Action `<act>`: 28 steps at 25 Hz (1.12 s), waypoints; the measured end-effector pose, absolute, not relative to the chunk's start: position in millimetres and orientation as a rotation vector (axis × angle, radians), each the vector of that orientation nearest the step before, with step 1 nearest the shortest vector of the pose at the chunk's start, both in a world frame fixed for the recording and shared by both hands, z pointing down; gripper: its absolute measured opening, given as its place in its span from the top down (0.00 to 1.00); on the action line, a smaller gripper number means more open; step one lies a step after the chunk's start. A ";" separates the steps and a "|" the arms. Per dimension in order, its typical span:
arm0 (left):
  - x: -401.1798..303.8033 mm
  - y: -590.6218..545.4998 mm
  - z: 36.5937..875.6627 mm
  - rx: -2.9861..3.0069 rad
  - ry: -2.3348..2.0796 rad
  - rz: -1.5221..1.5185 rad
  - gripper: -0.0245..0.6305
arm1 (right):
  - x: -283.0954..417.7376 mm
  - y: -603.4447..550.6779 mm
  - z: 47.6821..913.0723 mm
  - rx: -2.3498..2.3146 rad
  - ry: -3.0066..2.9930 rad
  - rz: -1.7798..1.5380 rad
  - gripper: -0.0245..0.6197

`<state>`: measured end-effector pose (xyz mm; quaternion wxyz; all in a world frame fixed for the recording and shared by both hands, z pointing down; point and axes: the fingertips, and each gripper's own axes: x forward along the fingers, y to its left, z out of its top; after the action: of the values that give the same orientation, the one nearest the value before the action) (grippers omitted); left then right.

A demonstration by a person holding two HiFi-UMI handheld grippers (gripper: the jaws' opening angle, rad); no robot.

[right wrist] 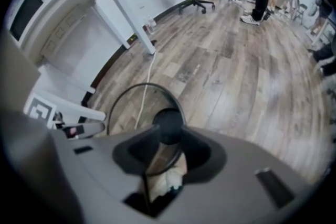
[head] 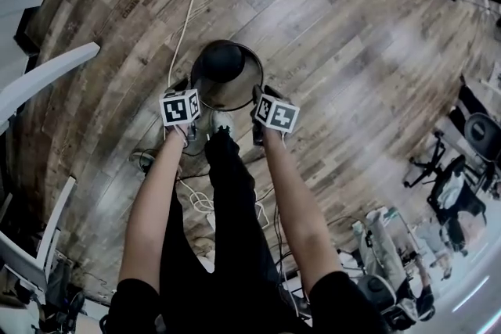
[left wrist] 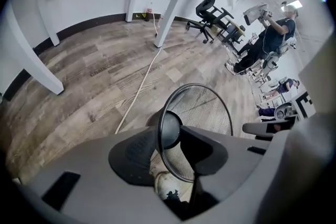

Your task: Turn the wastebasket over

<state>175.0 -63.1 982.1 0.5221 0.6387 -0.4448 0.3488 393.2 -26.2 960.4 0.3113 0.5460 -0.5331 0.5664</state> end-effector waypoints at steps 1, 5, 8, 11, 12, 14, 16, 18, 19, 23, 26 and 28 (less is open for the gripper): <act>172.3 -62.5 971.2 1.529 -1.078 0.839 0.70 | 391.4 -26.5 948.3 1.443 -1.423 1.492 0.74; 162.4 -55.2 918.5 1.530 -1.141 0.881 0.83 | 386.5 -24.4 893.7 1.458 -1.482 1.475 0.84; 155.3 -47.1 867.7 1.555 -1.185 0.893 0.90 | 377.2 -21.4 850.3 1.453 -1.528 1.506 0.88; 152.4 -44.1 807.2 1.670 -1.228 0.905 0.91 | 369.4 -21.2 808.0 1.455 -1.589 1.564 0.90; 151.2 -43.9 787.2 1.690 -1.245 0.885 0.91 | 368.4 -22.2 795.7 1.452 -1.607 1.570 0.90; 149.0 -43.4 746.2 1.706 -1.280 0.820 0.91 | 369.1 -24.2 770.0 1.443 -1.636 1.547 0.91; 148.6 -41.0 703.3 1.720 -1.311 0.764 0.91 | 371.6 -25.2 740.0 1.436 -1.663 1.498 0.91; 150.5 -38.7 660.0 1.746 -1.335 0.722 0.91 | 373.5 -27.2 708.0 1.437 -1.695 1.452 0.91; 151.6 -39.7 637.6 1.769 -1.345 0.701 0.91 | 372.9 -29.4 691.6 1.442 -1.714 1.435 0.91; 155.7 -50.6 544.8 1.899 -1.388 0.601 0.91 | 362.2 -38.8 618.6 1.488 -1.806 1.388 0.91; 158.6 -64.5 473.5 2.033 -1.436 0.494 0.91 | 350.5 -47.7 556.7 1.532 -1.901 1.333 0.91; 159.9 -70.2 430.6 2.126 -1.456 0.450 0.91 | 344.4 -48.3 515.7 1.568 -1.956 1.278 0.91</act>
<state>159.9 -70.2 430.6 0.2598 0.7848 -0.5376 0.1660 344.4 -48.3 515.7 0.1631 0.5499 -0.6857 0.4480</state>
